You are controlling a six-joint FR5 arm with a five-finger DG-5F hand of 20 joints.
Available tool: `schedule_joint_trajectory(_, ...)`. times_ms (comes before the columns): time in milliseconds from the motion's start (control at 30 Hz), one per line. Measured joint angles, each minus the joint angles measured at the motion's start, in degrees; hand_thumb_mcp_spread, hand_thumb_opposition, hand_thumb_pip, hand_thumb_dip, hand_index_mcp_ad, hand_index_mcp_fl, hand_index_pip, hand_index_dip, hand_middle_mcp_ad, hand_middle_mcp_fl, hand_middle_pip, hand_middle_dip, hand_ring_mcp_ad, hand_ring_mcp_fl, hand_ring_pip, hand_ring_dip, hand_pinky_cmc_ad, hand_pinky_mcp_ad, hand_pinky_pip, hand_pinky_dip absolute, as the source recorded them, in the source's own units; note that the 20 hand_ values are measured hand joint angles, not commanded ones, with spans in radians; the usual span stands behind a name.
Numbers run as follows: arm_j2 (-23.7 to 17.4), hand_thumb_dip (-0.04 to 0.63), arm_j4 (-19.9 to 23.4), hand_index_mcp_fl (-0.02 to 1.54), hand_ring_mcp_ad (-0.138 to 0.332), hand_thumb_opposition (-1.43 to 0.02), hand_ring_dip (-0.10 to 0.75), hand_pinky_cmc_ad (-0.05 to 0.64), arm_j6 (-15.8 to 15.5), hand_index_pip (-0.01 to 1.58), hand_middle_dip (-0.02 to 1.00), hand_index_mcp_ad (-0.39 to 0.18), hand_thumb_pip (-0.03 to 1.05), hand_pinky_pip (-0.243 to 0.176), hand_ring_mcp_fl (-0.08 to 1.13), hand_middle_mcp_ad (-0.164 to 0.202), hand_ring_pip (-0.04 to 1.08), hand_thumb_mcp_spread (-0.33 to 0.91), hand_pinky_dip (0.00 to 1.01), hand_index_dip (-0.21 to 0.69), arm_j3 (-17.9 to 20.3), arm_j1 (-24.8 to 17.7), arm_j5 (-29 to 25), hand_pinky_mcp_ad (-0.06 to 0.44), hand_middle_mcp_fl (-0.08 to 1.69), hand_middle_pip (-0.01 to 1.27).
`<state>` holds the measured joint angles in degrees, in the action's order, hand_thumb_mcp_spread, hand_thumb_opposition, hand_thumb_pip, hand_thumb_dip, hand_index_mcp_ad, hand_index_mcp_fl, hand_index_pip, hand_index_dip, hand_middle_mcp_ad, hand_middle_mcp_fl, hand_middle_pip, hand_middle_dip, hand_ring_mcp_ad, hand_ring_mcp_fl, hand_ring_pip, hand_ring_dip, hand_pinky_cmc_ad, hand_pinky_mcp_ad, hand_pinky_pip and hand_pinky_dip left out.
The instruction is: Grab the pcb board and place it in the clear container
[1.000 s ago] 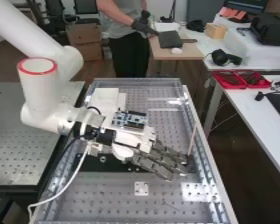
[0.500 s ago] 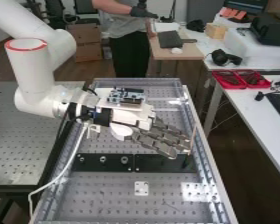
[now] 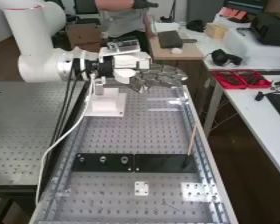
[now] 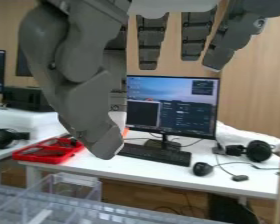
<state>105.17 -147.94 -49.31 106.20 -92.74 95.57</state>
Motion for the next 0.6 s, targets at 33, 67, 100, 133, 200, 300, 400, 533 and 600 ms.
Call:
schedule_joint_trajectory(33,0.02,0.253,0.26,0.47,0.188,-0.98,0.0,0.316,0.46,1.52,0.12,-0.136,0.66,-0.075,0.0,0.021,0.1,0.49,0.28,0.134,-0.33,-0.95,1.04,0.18,0.06,0.14)
schedule_joint_trajectory(67,0.11,0.253,0.36,0.47,0.187,-0.98,0.0,0.316,0.74,1.52,0.12,-0.136,0.66,-0.075,0.0,0.021,0.1,0.49,0.27,0.134,-0.58,-1.44,1.61,0.18,0.06,0.14)
schedule_joint_trajectory(100,0.22,0.253,0.43,0.47,0.188,-0.98,0.0,0.316,0.92,1.52,0.12,-0.136,0.66,-0.075,0.0,0.024,0.1,0.49,0.27,0.134,-0.77,-1.73,1.98,0.18,0.06,0.14)
schedule_joint_trajectory(133,0.55,0.253,0.58,0.47,0.187,-0.98,0.0,0.316,1.35,1.52,0.12,-0.136,0.66,-0.075,0.0,0.021,0.1,0.49,0.27,0.134,-1.23,-2.34,2.79,0.183,0.06,0.14)
schedule_joint_trajectory(200,1.22,0.253,0.79,0.47,0.187,-0.98,0.0,0.312,1.99,1.52,0.12,-0.136,0.66,-0.075,0.0,0.023,0.1,0.49,0.27,0.134,-1.9,-3.06,3.73,0.18,0.06,0.14)
schedule_joint_trajectory(300,2.61,0.253,1.07,0.47,0.188,-0.99,0.0,0.312,2.98,1.52,0.12,-0.136,0.66,-0.075,0.0,0.021,0.1,0.49,0.27,0.134,-3.05,-3.93,4.71,0.18,0.06,0.14)
schedule_joint_trajectory(400,4.59,0.253,1.15,0.47,0.188,-0.98,0.0,0.316,3.84,1.52,0.12,-0.136,0.66,-0.075,0.0,0.021,0.1,0.49,0.27,0.134,-4.53,-4.68,5.5,0.18,0.06,0.14)
schedule_joint_trajectory(533,7.56,0.255,0.88,0.47,0.188,-0.99,0.0,0.312,4.54,1.52,0.12,-0.136,0.66,-0.075,0.0,0.021,0.1,0.49,0.25,0.134,-6.7,-5.43,6.08,0.18,0.06,0.14)
schedule_joint_trajectory(600,8.73,0.255,0.64,0.47,0.188,-0.99,0.0,0.312,4.78,1.52,0.12,-0.136,0.66,-0.075,0.0,0.021,0.1,0.49,0.25,0.134,-7.47,-5.66,6.05,0.18,0.06,0.14)
